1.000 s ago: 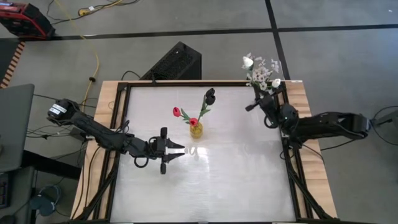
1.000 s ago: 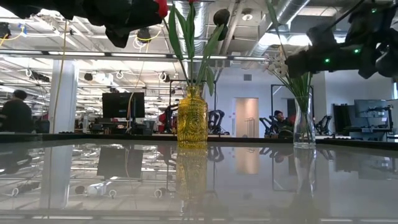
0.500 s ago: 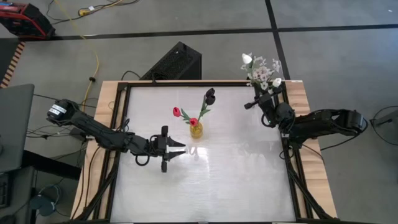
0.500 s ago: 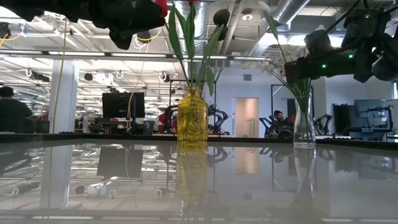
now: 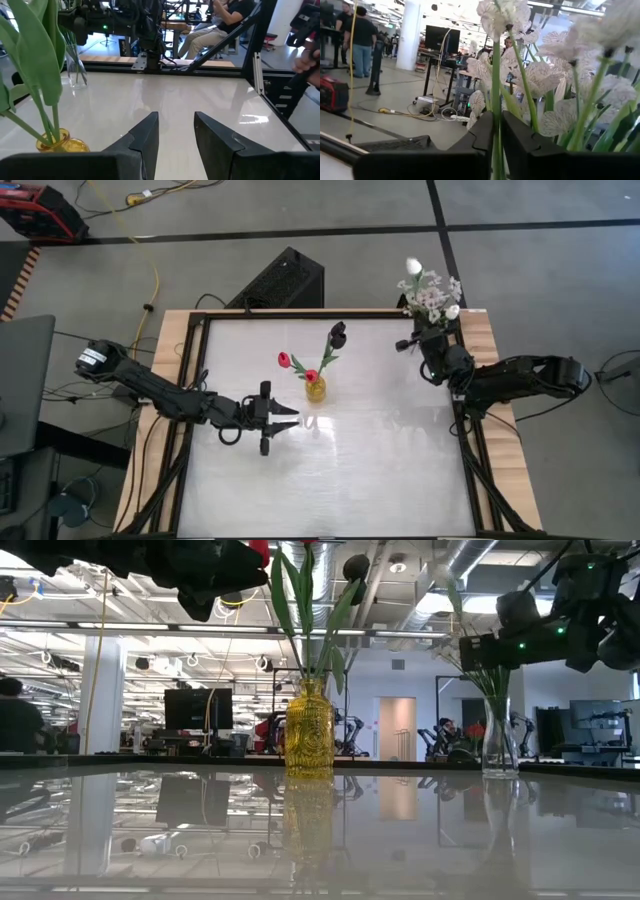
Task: Sort flowers into vase by color
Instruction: Put the white tulip into the transparent flower vase
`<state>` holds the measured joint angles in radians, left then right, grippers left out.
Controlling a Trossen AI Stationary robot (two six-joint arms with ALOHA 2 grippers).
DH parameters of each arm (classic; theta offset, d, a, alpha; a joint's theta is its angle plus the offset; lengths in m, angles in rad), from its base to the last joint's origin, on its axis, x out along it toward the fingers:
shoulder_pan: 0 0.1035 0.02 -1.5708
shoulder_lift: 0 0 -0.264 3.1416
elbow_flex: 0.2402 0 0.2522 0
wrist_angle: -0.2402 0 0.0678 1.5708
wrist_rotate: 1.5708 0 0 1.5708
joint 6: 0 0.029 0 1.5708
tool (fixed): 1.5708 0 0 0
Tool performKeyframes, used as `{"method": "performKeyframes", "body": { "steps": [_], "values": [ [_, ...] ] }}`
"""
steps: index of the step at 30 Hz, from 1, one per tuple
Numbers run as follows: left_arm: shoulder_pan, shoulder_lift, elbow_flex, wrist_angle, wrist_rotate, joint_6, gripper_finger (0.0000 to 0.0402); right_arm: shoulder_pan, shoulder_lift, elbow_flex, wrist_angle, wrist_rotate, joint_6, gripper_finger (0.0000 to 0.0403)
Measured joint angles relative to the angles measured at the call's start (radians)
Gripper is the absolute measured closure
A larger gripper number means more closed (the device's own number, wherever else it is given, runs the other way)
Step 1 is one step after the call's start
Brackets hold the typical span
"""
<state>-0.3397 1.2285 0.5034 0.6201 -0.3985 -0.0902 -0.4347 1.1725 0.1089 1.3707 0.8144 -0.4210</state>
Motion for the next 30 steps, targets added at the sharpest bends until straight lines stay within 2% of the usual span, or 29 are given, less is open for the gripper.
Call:
{"method": "performKeyframes", "body": {
  "steps": [3, 13, 20, 27, 30],
  "values": [
    [0.000, 0.000, 0.000, 0.000, 0.000, 0.000, 0.0290, 0.000, 0.000, 0.000, 0.000, 0.000, 0.036, 0.0334],
    [0.000, 0.000, 0.000, 0.000, 0.000, -0.001, 0.0290, 0.007, 0.000, 0.000, -0.001, 0.034, 0.065, 0.0360],
    [0.000, 0.000, 0.000, -0.001, 0.009, -0.001, 0.0290, 0.060, -0.002, 0.000, -0.004, 0.040, 0.036, 0.0352],
    [0.000, 0.000, 0.000, -0.001, 0.055, 0.000, 0.0290, 0.155, -0.002, 0.023, -0.045, 0.231, -0.139, 0.0322],
    [0.000, 0.000, 0.000, -0.001, 0.055, 0.009, 0.0290, 0.187, -0.002, 0.047, -0.081, 0.267, -0.180, 0.0301]
  ]
}}
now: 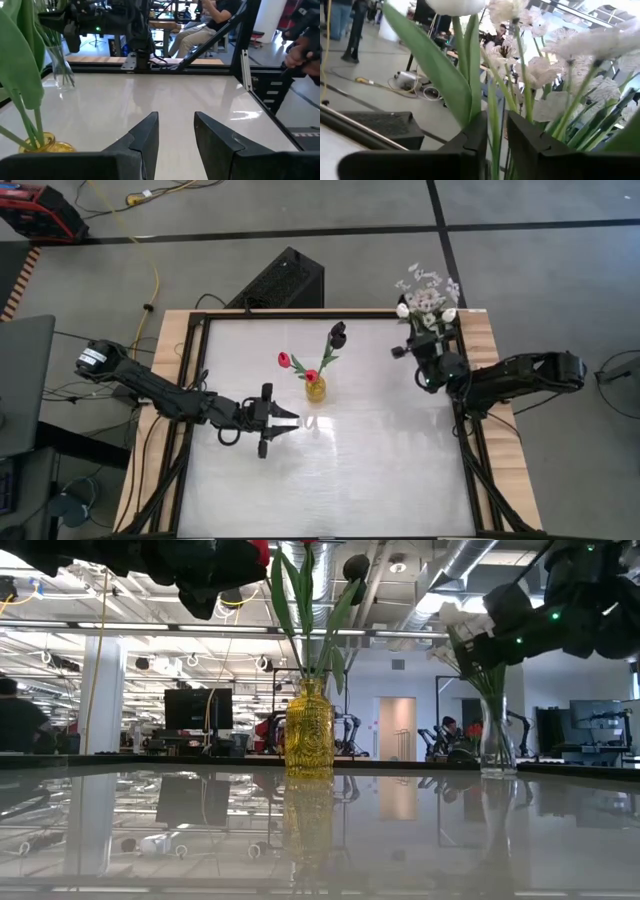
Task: Sort flowers into vase by color
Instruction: Put the white tulip into the transparent flower vase, then return to Home Position
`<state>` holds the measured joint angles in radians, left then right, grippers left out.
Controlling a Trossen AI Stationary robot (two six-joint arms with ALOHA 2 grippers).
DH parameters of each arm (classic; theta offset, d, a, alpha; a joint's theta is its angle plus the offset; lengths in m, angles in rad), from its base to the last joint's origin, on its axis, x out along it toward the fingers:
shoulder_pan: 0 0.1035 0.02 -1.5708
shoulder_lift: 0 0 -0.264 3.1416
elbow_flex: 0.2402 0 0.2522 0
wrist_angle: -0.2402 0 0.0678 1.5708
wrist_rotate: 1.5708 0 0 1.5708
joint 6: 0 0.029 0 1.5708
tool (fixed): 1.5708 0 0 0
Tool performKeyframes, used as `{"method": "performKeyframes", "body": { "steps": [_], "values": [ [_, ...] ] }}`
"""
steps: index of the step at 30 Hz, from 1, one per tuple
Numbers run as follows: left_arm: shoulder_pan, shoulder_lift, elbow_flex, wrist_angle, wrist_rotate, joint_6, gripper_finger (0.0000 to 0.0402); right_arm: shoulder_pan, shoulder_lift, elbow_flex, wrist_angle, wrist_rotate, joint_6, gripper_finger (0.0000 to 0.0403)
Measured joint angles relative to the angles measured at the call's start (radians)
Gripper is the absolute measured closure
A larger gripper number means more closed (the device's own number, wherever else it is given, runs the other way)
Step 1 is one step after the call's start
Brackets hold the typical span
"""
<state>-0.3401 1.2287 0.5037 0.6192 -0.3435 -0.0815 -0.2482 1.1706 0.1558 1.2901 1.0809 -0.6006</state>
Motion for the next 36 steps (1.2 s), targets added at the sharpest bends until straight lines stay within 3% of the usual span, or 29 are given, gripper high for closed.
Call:
{"method": "performKeyframes", "body": {
  "steps": [6, 12, 19, 27, 36],
  "values": [
    [0.000, 0.000, 0.000, 0.000, 0.026, 0.001, 0.0290, 0.052, 0.000, 0.093, -0.142, 0.095, -0.051, 0.0252],
    [0.000, 0.000, 0.000, -0.002, 0.080, -0.009, 0.0290, 0.090, -0.016, 0.219, -0.426, 0.197, -0.104, 0.0230],
    [-0.005, 0.000, 0.000, -0.015, 0.112, -0.013, 0.0290, 0.071, -0.125, 0.322, -0.882, 0.191, 0.097, 0.0231],
    [-0.020, 0.000, 0.000, -0.044, 0.114, -0.013, 0.0290, -0.052, -0.220, 0.377, -1.366, -0.080, 0.411, 0.0232],
    [-0.020, 0.000, 0.000, -0.046, 0.113, 0.000, 0.0290, -0.087, -0.216, 0.486, -1.693, -0.335, 0.470, 0.0232]
  ]
}}
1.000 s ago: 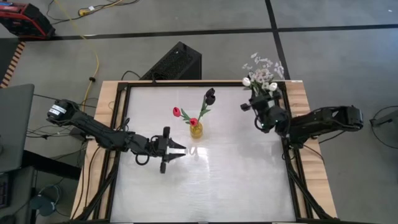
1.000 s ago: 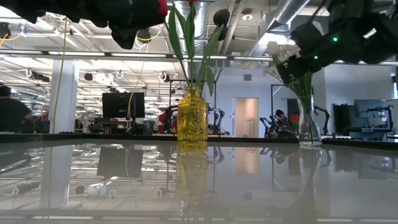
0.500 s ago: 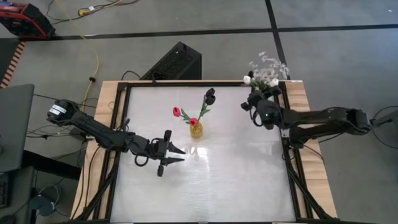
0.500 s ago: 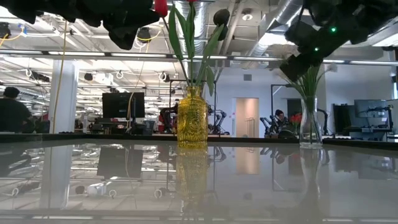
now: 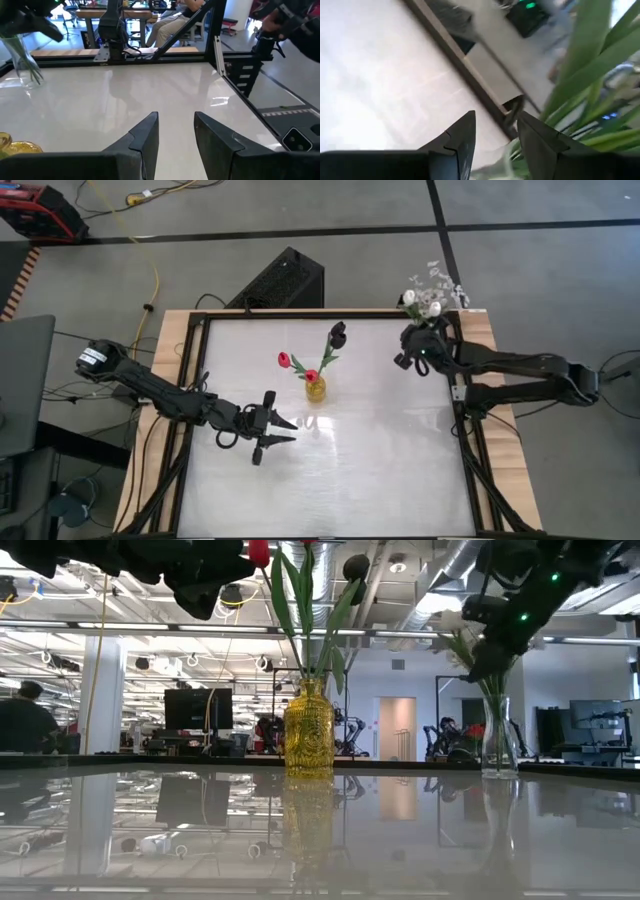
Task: Sort flowers into vase by color
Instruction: Return to Home Position
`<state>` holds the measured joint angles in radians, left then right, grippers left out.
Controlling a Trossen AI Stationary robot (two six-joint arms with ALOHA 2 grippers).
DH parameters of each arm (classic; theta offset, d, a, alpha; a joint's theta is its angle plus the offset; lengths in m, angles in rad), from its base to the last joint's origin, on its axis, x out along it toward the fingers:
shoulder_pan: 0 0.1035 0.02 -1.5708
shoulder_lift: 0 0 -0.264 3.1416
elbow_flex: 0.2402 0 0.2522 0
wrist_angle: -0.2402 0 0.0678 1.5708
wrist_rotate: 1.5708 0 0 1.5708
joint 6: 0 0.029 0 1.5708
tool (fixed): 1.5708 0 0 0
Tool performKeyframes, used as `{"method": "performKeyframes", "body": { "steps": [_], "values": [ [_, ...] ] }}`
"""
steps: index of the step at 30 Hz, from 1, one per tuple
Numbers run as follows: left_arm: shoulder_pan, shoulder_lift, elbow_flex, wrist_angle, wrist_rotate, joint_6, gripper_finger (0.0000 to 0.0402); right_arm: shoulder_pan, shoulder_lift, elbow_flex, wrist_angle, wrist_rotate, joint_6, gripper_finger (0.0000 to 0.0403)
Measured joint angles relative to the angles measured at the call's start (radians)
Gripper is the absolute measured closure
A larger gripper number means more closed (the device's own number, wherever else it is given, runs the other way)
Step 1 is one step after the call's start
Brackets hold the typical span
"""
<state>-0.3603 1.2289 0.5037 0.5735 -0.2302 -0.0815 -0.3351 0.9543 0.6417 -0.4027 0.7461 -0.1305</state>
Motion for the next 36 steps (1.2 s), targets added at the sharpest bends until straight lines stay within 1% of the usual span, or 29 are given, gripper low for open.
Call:
{"method": "performKeyframes", "body": {
  "steps": [8, 11, 14, 18, 25, 29, 32, 35, 36],
  "values": [
    [0.000, 0.000, 0.000, -0.010, 0.003, 0.021, 0.0290, 0.024, 0.000, 0.118, -0.260, -0.266, 0.003, 0.0232],
    [0.000, 0.000, 0.000, -0.010, 0.036, 0.021, 0.0290, 0.039, 0.000, 0.166, -0.352, -0.367, 0.022, 0.0232],
    [0.000, 0.000, 0.000, -0.018, 0.051, 0.021, 0.0290, 0.058, 0.000, 0.211, -0.433, -0.435, 0.048, 0.0232],
    [0.000, 0.000, 0.000, -0.029, 0.051, 0.021, 0.0290, 0.084, 0.000, 0.260, -0.520, -0.499, 0.078, 0.0232],
    [0.000, 0.000, 0.000, -0.048, 0.051, 0.019, 0.0290, 0.134, 0.000, 0.327, -0.593, -0.655, 0.123, 0.0232],
    [0.000, 0.000, 0.000, -0.060, 0.073, 0.016, 0.0290, 0.155, 0.000, 0.364, -0.637, -0.723, 0.212, 0.0232],
    [0.000, 0.000, 0.000, -0.077, 0.103, 0.002, 0.0290, 0.167, 0.000, 0.381, -0.668, -0.822, 0.283, 0.0232],
    [-0.007, 0.000, 0.000, -0.090, 0.104, -0.010, 0.0290, 0.192, 0.000, 0.382, -0.681, -0.914, 0.341, 0.0232],
    [-0.012, 0.000, 0.000, -0.092, 0.093, -0.009, 0.0290, 0.208, 0.000, 0.382, -0.685, -0.929, 0.363, 0.0232]
  ]
}}
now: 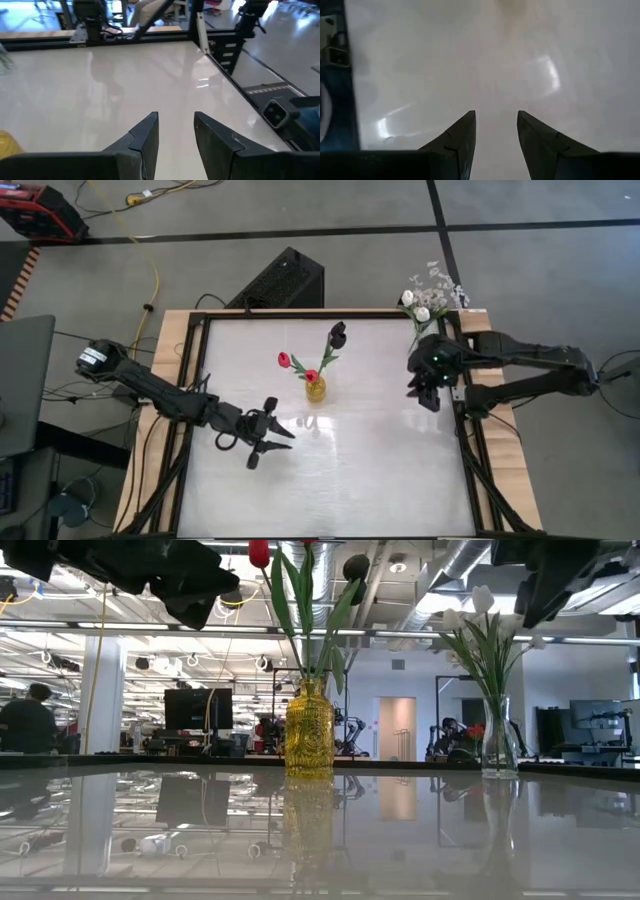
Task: Sort flowers into vase by color
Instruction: Return to Home Position
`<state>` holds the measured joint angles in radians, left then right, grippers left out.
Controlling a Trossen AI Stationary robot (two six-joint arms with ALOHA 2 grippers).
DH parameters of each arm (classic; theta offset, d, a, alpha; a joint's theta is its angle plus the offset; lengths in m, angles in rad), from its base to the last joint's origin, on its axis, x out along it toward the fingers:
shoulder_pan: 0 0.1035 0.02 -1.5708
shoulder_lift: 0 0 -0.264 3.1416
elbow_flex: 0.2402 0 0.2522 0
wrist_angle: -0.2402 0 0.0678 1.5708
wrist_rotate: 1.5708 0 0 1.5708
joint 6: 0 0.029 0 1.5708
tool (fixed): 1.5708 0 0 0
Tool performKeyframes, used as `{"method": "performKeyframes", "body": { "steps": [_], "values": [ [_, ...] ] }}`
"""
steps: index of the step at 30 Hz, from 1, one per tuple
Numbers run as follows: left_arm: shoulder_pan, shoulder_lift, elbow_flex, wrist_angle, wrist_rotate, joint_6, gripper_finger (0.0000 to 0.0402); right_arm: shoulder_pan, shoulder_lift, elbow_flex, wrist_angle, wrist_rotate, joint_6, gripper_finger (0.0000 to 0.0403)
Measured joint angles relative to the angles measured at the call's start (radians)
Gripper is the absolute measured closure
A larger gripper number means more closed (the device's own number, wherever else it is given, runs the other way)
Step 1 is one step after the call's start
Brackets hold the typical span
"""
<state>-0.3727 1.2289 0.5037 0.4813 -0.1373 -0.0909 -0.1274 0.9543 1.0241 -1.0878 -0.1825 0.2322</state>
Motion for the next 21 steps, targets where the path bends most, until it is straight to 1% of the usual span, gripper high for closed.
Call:
{"method": "performKeyframes", "body": {
  "steps": [3, 6, 9, 13, 17, 19, 21],
  "values": [
    [-0.023, 0.000, 0.000, 0.001, -0.068, 0.031, 0.0290, 0.074, -0.002, -0.014, 0.024, 0.003, 0.069, 0.0232],
    [-0.052, 0.000, 0.000, 0.004, -0.144, 0.086, 0.0290, 0.170, -0.018, -0.070, 0.117, 0.066, 0.116, 0.0232],
    [-0.075, 0.000, 0.000, 0.005, -0.183, 0.135, 0.0290, 0.269, -0.035, -0.160, 0.300, 0.170, 0.127, 0.0232],
    [-0.083, 0.000, 0.000, 0.003, -0.182, 0.193, 0.0290, 0.367, -0.034, -0.317, 0.639, 0.273, 0.100, 0.0232],
    [-0.081, 0.000, -0.017, 0.036, -0.184, 0.277, 0.0290, 0.391, -0.002, -0.455, 1.026, 0.316, -0.013, 0.0232],
    [-0.070, -0.006, -0.042, 0.103, -0.192, 0.328, 0.0290, 0.366, 0.020, -0.492, 1.182, 0.319, -0.089, 0.0232],
    [-0.041, -0.035, -0.069, 0.169, -0.196, 0.353, 0.0290, 0.323, 0.038, -0.502, 1.281, 0.319, -0.151, 0.0235]
  ]
}}
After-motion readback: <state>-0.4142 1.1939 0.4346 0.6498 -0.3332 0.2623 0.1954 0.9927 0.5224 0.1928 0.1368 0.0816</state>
